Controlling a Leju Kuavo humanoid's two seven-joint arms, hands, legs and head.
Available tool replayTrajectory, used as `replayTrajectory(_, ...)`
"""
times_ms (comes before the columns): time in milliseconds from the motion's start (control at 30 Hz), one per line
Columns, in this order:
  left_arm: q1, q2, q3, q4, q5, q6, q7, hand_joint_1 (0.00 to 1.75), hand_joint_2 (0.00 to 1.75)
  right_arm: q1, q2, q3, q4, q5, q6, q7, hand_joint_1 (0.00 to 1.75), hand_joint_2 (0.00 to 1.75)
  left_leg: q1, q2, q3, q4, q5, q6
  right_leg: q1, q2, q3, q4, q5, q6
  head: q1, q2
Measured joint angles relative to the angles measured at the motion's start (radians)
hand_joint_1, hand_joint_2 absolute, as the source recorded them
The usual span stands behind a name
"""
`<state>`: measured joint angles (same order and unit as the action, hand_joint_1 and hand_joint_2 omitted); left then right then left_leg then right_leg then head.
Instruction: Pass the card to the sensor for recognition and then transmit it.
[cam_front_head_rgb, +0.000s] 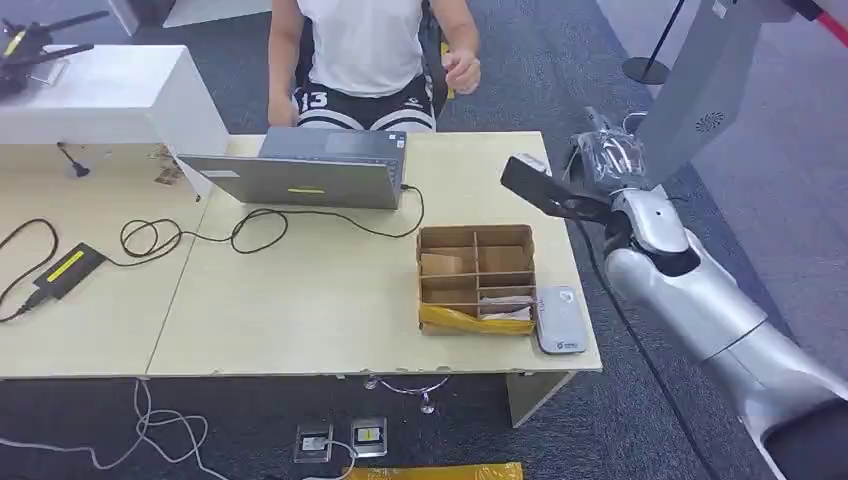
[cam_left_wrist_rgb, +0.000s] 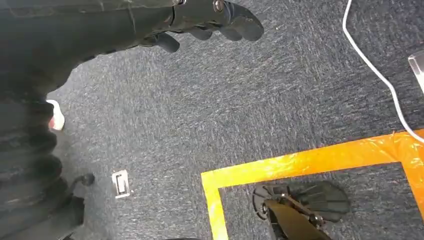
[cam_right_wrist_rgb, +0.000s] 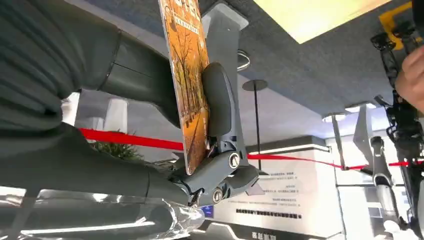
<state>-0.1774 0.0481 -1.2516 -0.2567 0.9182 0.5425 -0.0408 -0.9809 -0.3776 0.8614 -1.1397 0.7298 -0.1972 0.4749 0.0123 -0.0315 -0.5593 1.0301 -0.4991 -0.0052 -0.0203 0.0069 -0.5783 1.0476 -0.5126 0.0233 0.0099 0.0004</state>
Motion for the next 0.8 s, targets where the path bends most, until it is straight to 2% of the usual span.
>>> replayTrajectory(167, 0.001, 0.001, -0.002, 0.0, -0.008, -0.001, 0.008, 0.0, 1.75, -0.036, 0.043, 0.043, 0.095, 0.002, -0.011, -0.002, 1.75, 1.75, 0.0, 0.0, 0.0, 0.0, 0.0, 0.0, 0.0, 0.0, 0.0, 0.0, 0.0, 0.0, 0.0, 0.0)
replayTrajectory(367, 0.001, 0.002, -0.008, 0.0, -0.03, -0.003, 0.026, 0.0, 1.75, -0.084, 0.093, 0.084, 0.212, -0.021, -0.089, -0.008, 1.75, 1.75, 0.0, 0.0, 0.0, 0.0, 0.0, 0.0, 0.0, 0.0, 0.0, 0.0, 0.0, 0.0, 0.0, 0.0)
replayTrajectory(800, 0.001, 0.0, -0.008, -0.001, -0.042, 0.004, 0.034, 0.0, 1.75, -0.12, 0.14, 0.119, 0.312, -0.031, -0.142, -0.003, 1.75, 1.75, 0.0, 0.0, 0.0, 0.0, 0.0, 0.0, 0.0, 0.0, 0.0, 0.0, 0.0, 0.0, 0.0, 0.0)
